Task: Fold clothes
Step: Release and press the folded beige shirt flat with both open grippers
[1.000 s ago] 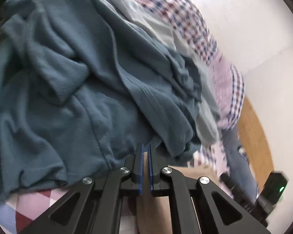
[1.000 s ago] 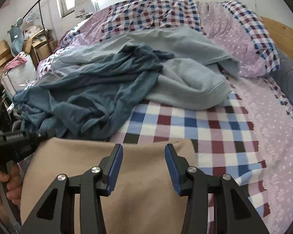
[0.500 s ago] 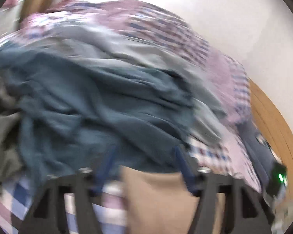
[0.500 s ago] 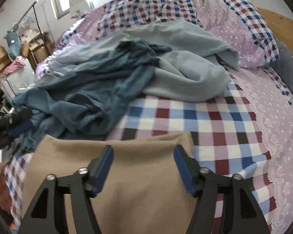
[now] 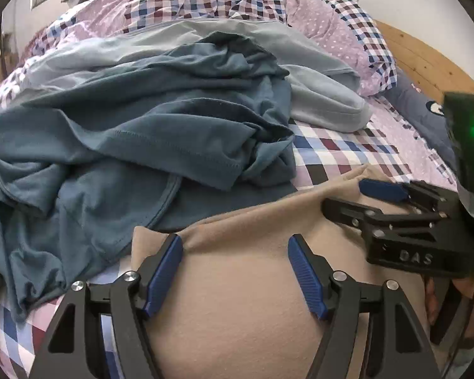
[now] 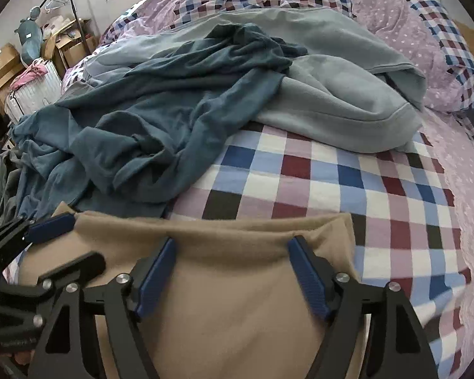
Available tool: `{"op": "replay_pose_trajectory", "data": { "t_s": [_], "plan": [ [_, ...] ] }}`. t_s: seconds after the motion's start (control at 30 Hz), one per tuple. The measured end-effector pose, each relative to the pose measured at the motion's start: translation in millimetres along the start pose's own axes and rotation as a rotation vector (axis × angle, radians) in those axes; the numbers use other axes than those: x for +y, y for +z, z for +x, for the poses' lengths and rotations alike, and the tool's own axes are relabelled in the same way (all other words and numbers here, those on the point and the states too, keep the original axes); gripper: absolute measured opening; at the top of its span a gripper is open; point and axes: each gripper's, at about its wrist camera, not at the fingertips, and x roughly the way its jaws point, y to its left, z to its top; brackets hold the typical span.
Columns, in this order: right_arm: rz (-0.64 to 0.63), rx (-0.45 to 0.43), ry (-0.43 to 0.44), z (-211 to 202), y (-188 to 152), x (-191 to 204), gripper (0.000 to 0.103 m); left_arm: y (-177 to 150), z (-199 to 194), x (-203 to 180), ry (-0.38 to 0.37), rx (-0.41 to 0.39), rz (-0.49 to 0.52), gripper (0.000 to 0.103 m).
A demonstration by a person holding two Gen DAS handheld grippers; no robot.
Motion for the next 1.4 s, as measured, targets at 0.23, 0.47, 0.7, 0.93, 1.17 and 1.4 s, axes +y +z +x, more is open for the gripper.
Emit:
{"op": "replay_pose_trajectory", "data": {
  "t_s": [0.23, 0.47, 0.7, 0.93, 1.17, 1.4],
  "plan": [
    [-0.019, 0.0, -0.03, 9.6, 3.1, 1.7, 0.083, -3.7, 3.1, -3.6, 0.028, -0.021, 0.02, 0.075],
    [-0.035, -0.01, -0.055, 7.0, 3.1, 5.8, 0.083, -7.8, 5.7, -6.3, 0.043, -0.028, 0.044, 0.078],
    [-0.023, -0.059, -0.09, -27.2, -12.0, 12.4, 0.084, -8.8, 6.2, -7.7, 0.043, -0.029, 0.055, 0.08],
    [-0.005, -0.034, -0.101, -23.8, -27.6, 13.6, 0.088, -10.0, 7.1, -11.1, 0.07, -0.029, 0.072, 0.08],
    [-0.018, -0.022, -0.143, -10.3, -29.0, 12.3, 0.092, -10.1, 8.0, -14.3, 0.091, -0.025, 0.092, 0.08],
    [-0.009, -0.025, -0.136, -12.4, -27.1, 7.0, 0.093, -15.3, -4.5, -23.6, 0.152, -0.068, 0.137, 0.081]
  ]
}}
